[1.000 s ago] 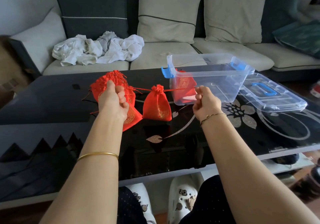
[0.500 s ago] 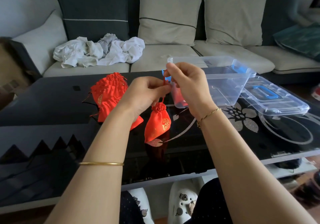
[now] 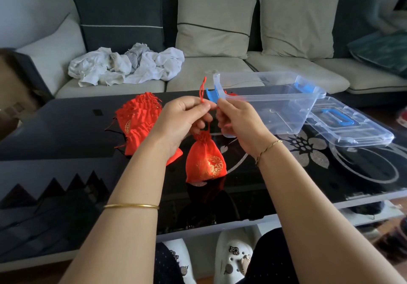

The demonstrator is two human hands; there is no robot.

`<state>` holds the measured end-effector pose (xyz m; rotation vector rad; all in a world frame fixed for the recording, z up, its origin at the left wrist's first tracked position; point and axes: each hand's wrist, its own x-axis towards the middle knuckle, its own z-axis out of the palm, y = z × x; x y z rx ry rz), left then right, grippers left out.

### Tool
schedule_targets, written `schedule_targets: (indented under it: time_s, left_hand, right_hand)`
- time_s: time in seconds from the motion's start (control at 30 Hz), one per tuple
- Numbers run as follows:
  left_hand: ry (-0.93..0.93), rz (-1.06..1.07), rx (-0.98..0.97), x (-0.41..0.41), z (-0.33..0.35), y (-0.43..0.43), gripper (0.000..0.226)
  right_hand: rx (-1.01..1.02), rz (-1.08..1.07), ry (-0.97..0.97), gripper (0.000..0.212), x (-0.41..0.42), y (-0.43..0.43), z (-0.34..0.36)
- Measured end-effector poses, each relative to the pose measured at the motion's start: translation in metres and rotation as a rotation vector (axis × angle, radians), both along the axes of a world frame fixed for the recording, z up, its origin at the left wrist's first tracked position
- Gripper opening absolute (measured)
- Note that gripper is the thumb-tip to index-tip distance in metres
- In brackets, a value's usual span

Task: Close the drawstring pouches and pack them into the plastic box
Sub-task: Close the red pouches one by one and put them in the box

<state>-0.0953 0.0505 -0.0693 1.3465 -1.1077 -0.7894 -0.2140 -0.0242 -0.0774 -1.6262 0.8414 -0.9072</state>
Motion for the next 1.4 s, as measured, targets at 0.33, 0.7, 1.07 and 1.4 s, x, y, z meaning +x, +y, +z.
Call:
schedule_targets:
  time_s: [0.33, 0.7, 1.07, 1.4]
  left_hand:
    - [-0.258, -0.019, -0.047, 0.002, 0.002, 0.004, 0.026]
    - [-0.973, 0.301, -0.415, -0.003, -0.012, -0.007, 0.038]
    - [-0.395, 0.212, -0.242, 0.002, -0.014, -0.005, 0.016]
    - [-0.26, 0.266, 0.078, 0.011, -0.015, -0.001, 0.024]
  right_hand:
    - [0.04, 0.019, 0.247, 0.034, -0.007, 0.001, -0.005]
    - [0.406, 0.368, -0.155, 0.022, -0.004, -0.002, -0.014]
    - [-0.009, 0.036, -0.003, 0.021, -0.012, -0.006, -0.012]
    - [0.753, 0.109, -0.748, 0.034, -0.009, -0.009, -0.018]
